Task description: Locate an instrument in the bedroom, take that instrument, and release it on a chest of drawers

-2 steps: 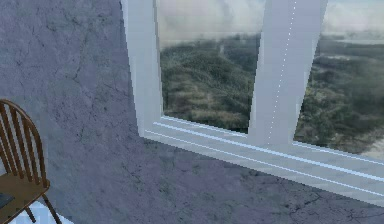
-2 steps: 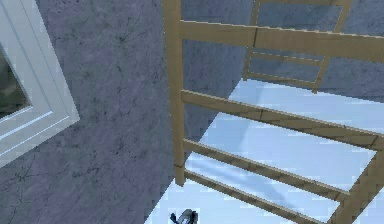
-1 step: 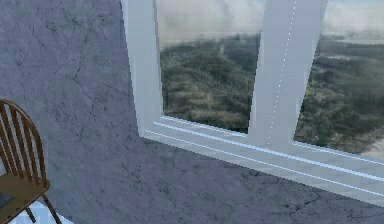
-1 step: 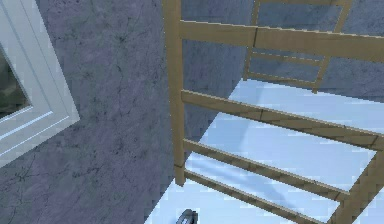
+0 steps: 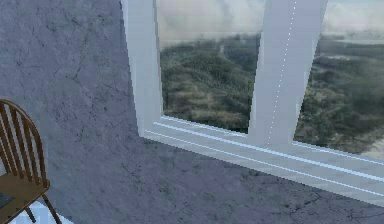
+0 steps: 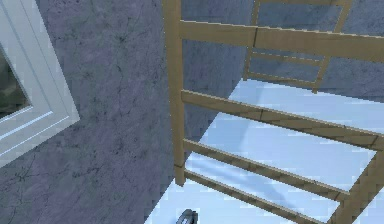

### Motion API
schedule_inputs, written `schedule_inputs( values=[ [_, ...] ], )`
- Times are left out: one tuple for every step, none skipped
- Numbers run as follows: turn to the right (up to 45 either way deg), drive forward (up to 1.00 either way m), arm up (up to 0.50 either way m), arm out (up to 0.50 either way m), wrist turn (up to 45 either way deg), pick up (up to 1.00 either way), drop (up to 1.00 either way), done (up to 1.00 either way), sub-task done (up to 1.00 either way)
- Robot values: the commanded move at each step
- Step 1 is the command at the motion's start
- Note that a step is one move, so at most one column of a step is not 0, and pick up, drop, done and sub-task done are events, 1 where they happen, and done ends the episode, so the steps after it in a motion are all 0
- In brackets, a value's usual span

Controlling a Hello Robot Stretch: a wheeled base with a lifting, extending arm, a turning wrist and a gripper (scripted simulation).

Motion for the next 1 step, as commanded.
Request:
schedule_inputs(
  values=[
    [0.0,0.00,0.10,0.00,0.0,0.00,0.00,0.00,0.00]
  ],
)
